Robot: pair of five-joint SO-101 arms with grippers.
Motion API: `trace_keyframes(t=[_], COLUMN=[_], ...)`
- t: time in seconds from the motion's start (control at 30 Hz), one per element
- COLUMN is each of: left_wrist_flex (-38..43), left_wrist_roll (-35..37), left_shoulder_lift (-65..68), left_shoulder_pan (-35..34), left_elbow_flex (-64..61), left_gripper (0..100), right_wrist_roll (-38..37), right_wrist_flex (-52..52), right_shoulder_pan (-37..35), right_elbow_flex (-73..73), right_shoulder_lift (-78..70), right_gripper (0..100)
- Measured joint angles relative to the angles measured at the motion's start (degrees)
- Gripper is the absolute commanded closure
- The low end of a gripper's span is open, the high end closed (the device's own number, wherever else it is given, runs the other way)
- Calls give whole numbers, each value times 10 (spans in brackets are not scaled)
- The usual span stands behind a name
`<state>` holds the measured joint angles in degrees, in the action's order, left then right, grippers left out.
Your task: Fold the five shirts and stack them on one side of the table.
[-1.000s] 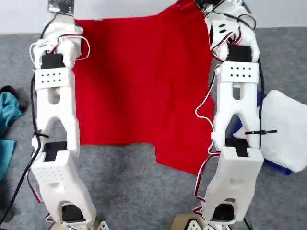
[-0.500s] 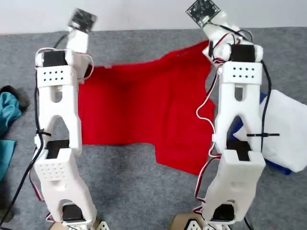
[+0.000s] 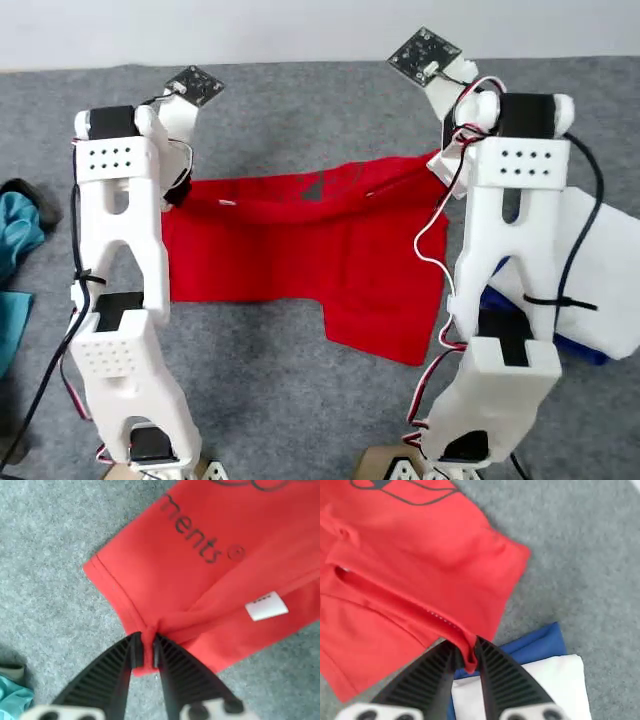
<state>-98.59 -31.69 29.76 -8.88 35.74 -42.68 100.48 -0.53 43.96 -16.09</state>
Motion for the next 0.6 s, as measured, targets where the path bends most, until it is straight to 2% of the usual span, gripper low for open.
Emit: trace_keyframes(t=[0.2,0.47,0.6], left_wrist_flex=[-4,19,45], left_wrist_roll=[-46,-52,-52], left_shoulder_lift=[0,0,0], left_shoulder_pan=[0,-21,-31], left_elbow_flex=[-54,-116,-133], left_gripper=[995,995,995], right_wrist_roll=[17,18,20], right_wrist_flex=[0,-11,-59], right_shoulder_pan=[-5,-11,-11], right_elbow_flex=[-141,-434,-548], right_shoulder_lift=[97,245,284], right_gripper=[989,989,989])
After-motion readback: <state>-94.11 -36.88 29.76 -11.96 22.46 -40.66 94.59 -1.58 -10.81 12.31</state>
